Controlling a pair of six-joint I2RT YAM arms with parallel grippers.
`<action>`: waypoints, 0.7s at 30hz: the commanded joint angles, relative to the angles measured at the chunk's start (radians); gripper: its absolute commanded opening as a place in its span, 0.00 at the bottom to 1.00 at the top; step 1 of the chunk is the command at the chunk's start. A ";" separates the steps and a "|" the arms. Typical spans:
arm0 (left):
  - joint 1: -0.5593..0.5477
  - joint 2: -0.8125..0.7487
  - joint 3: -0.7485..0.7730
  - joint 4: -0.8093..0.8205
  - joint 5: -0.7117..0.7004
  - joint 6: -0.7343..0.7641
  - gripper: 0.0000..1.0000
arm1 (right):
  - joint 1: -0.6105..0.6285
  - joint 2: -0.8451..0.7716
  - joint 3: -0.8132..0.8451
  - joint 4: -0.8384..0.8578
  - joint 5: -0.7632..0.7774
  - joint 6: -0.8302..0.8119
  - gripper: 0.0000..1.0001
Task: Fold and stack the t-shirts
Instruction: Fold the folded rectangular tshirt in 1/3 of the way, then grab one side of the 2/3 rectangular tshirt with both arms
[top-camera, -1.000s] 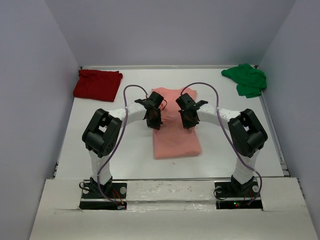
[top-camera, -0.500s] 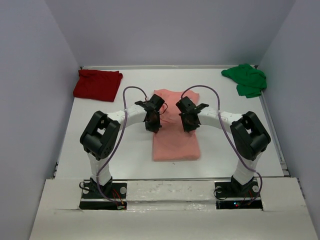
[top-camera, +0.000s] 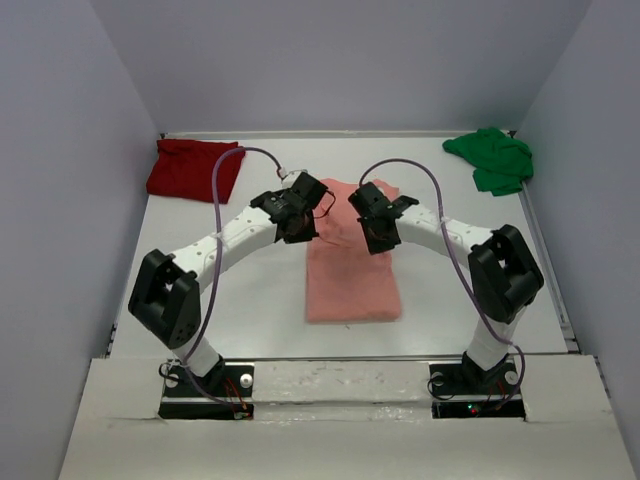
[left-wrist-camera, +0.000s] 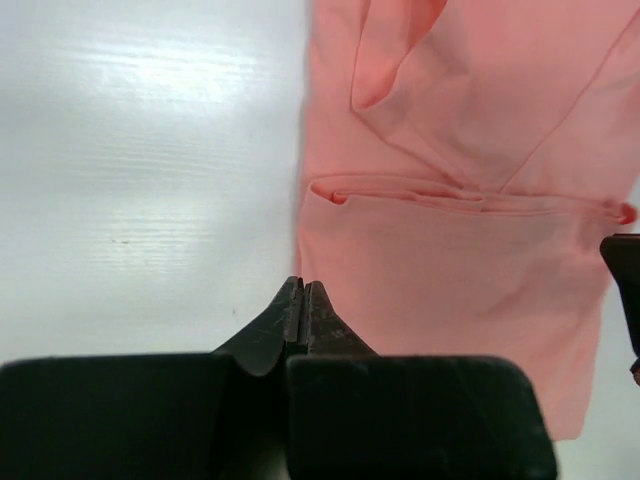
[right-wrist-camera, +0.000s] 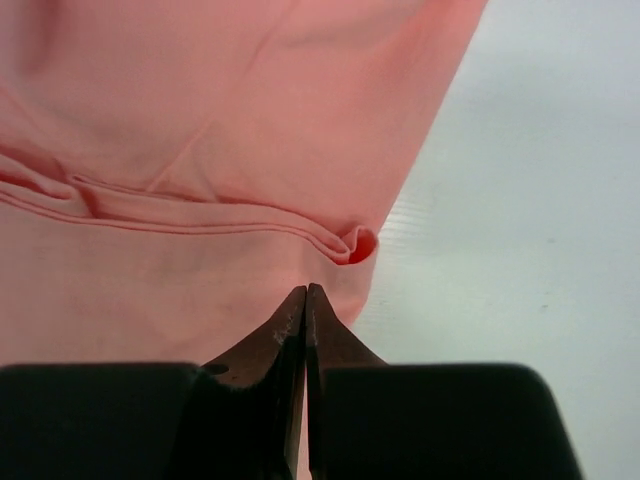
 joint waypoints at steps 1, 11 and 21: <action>-0.021 -0.135 0.123 -0.099 -0.193 0.006 0.00 | 0.019 -0.096 0.174 -0.131 0.113 -0.034 0.12; 0.074 -0.443 -0.421 0.214 0.604 0.014 0.57 | 0.029 -0.554 -0.212 -0.054 -0.244 0.167 0.82; 0.132 -0.635 -0.774 0.562 0.820 -0.115 0.68 | 0.029 -0.988 -0.653 0.074 -0.542 0.380 0.89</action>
